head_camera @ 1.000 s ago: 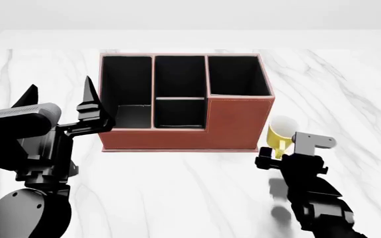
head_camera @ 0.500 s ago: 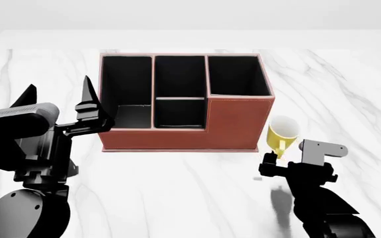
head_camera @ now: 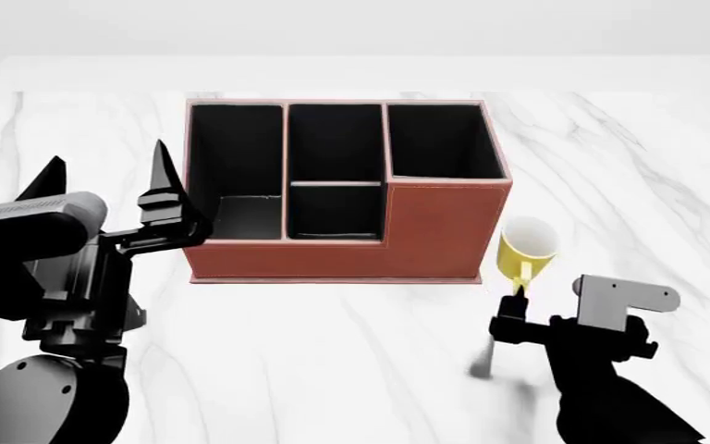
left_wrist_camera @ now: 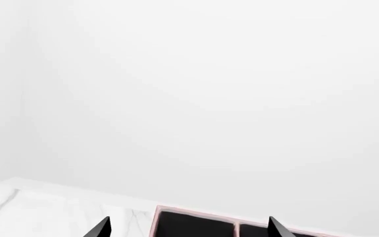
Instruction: Pick up the yellow and white mug and place it to the right of the caddy.
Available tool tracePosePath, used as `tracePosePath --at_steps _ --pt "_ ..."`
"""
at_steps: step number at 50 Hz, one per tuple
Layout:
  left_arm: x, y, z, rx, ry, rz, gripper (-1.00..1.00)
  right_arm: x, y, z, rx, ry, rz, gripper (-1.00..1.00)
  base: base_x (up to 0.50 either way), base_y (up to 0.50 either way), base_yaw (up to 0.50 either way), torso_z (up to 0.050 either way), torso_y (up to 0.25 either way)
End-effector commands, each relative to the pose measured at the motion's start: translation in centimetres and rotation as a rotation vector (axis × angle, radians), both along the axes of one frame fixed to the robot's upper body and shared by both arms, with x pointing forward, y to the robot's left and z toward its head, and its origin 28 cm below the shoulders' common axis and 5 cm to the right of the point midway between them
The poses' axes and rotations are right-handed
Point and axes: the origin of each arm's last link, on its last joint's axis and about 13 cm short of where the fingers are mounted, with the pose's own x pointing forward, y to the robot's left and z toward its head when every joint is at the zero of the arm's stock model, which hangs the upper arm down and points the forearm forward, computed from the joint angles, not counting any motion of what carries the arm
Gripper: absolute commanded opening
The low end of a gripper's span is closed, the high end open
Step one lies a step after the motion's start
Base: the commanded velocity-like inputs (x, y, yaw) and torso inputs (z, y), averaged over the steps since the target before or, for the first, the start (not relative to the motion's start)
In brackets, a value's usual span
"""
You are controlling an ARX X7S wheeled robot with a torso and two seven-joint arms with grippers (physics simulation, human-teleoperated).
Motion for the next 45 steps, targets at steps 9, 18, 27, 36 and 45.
tracePosePath --at_steps 9,18,27,36,45 --pt "-0.1 -0.3 -0.1 0.012 -0.002 -0.006 1.00 -2.8 1.0 2.0 -0.017 -0.122 -0.013 1.00 0.00 0.00 0.00 0.000 0.000" --pt "-0.4 -0.3 0.0 0.008 -0.007 -0.013 1.00 -4.6 1.5 4.5 -0.044 -0.235 -0.002 1.00 0.00 0.00 0.00 0.000 0.000" --pt "-0.5 -0.3 0.0 0.006 -0.009 -0.015 1.00 -5.5 1.9 6.0 -0.040 -0.293 -0.010 1.00 0.00 0.00 0.00 0.000 0.000" --pt "-0.5 -0.4 -0.1 0.007 -0.004 -0.022 1.00 -6.3 2.6 7.4 -0.061 -0.349 0.030 1.00 0.00 0.00 0.00 0.000 0.000" --pt "-0.5 -0.4 -0.1 0.004 -0.002 -0.023 1.00 -7.1 2.9 8.6 -0.074 -0.399 0.034 1.00 0.00 0.00 0.00 0.000 0.000"
